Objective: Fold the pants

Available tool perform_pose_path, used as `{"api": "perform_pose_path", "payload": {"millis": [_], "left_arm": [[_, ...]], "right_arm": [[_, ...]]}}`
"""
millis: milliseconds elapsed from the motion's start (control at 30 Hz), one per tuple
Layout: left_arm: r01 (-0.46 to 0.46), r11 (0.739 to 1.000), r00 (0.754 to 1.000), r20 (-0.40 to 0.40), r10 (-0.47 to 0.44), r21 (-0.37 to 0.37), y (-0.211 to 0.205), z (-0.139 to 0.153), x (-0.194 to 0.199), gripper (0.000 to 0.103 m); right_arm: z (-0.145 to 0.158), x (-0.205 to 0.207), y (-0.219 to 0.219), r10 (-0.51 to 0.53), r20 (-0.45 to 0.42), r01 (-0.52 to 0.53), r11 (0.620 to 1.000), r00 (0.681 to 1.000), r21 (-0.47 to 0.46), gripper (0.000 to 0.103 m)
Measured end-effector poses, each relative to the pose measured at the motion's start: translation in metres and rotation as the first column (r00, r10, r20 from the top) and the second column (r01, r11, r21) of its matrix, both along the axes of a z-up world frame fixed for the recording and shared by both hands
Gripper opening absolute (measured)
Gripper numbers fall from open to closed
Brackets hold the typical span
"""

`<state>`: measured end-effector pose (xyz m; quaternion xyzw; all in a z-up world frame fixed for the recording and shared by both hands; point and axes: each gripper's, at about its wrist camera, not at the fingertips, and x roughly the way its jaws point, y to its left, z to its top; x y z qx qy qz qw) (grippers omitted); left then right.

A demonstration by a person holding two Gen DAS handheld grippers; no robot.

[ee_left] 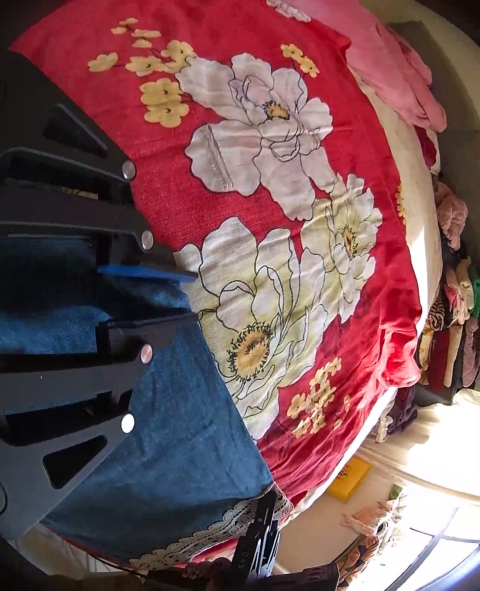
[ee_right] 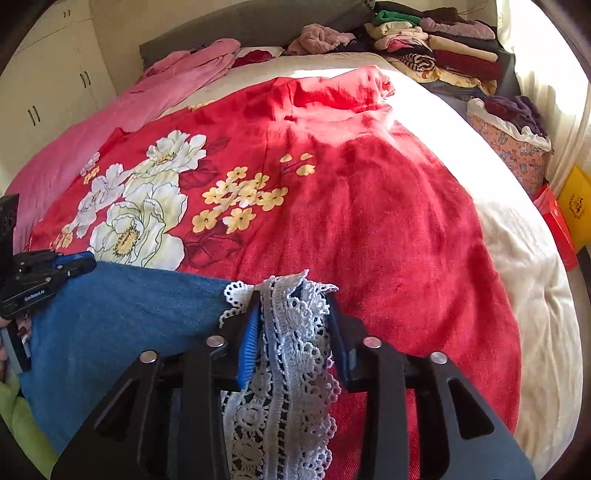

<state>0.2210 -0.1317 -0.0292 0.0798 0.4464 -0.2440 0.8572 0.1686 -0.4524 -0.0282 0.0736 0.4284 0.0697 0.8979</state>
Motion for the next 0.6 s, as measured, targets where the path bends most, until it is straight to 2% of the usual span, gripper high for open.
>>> {"api": "perform_pose_path", "payload": {"millis": [33, 133, 233, 300, 433, 600], "left_arm": [[-0.003, 1.000, 1.000, 0.018, 0.003, -0.004, 0.003, 0.006, -0.004, 0.031], [-0.025, 0.999, 0.997, 0.074, 0.028, -0.038, 0.017, 0.028, -0.016, 0.041], [-0.057, 0.997, 0.992, 0.111, 0.062, -0.048, 0.030, 0.045, -0.032, 0.059], [-0.067, 0.996, 0.989, 0.126, 0.074, -0.057, 0.038, 0.054, -0.046, 0.063], [-0.081, 0.994, 0.985, 0.146, 0.091, -0.074, 0.049, 0.064, -0.074, 0.082], [-0.106, 0.992, 0.978, 0.171, 0.117, -0.069, 0.063, 0.072, -0.102, 0.089]], "right_arm": [[0.008, -0.008, -0.007, -0.022, 0.018, 0.021, 0.999, 1.000, 0.026, 0.046], [0.023, -0.036, -0.025, -0.071, 0.051, 0.067, 0.995, 0.996, 0.073, 0.050], [0.031, -0.070, -0.036, -0.088, 0.065, 0.081, 0.991, 0.994, 0.108, 0.050], [0.031, -0.092, -0.036, -0.087, 0.061, 0.080, 0.991, 0.994, 0.105, 0.050], [0.030, -0.132, -0.031, -0.083, 0.054, 0.077, 0.992, 0.995, 0.098, 0.050], [0.029, -0.161, -0.022, -0.062, 0.047, 0.057, 0.993, 0.997, 0.100, 0.050]]}}
